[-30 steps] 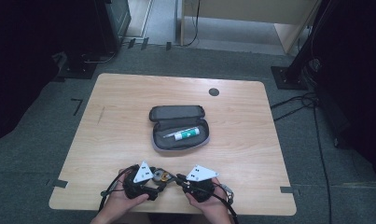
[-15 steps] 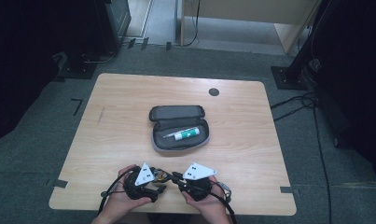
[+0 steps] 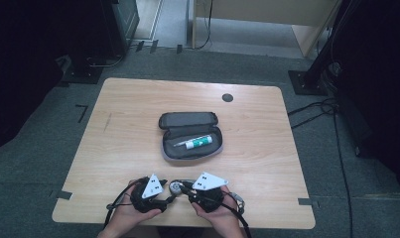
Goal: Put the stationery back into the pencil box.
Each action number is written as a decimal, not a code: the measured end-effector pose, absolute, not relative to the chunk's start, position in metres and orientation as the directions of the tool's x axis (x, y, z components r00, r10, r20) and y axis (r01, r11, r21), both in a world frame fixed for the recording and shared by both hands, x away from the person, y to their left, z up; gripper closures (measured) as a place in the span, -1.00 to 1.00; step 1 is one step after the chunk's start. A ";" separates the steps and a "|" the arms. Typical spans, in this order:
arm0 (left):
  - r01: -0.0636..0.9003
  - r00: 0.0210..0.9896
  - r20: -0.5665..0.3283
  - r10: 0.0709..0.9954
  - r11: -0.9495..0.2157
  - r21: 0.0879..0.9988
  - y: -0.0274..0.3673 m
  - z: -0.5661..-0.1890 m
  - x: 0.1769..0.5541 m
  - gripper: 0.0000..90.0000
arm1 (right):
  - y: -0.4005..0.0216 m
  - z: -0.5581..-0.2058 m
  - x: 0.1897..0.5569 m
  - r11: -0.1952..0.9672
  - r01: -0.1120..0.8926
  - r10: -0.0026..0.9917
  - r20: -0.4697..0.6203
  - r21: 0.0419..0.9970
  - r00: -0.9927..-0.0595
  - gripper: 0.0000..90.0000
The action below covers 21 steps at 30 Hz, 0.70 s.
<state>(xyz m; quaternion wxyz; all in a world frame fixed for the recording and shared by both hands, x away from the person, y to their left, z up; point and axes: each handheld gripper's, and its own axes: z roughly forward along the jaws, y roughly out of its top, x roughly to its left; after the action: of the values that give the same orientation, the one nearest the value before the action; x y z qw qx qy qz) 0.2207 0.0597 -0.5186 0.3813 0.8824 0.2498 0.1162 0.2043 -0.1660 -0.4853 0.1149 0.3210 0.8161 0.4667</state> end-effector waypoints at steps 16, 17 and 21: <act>0.356 0.841 -0.009 0.541 -0.542 0.761 0.063 -0.517 0.221 -0.16 | -0.207 -0.509 0.230 0.240 0.550 0.782 0.176 0.800 -0.597 0.62; 0.357 0.841 -0.010 0.541 -0.541 0.762 0.063 -0.517 0.221 -0.16 | -0.207 -0.510 0.231 0.244 0.555 0.775 0.183 0.795 -0.604 0.61; 0.356 0.840 -0.006 0.543 -0.542 0.761 0.062 -0.517 0.221 -0.16 | -0.205 -0.516 0.236 0.243 0.575 0.777 0.198 0.781 -0.597 0.64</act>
<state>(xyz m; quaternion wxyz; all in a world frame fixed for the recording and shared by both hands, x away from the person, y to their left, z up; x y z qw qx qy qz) 0.2207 0.0624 -0.5172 0.4030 0.8703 0.2582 0.1160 0.2363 -0.2051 -0.5160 0.1157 0.4337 0.7797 0.4365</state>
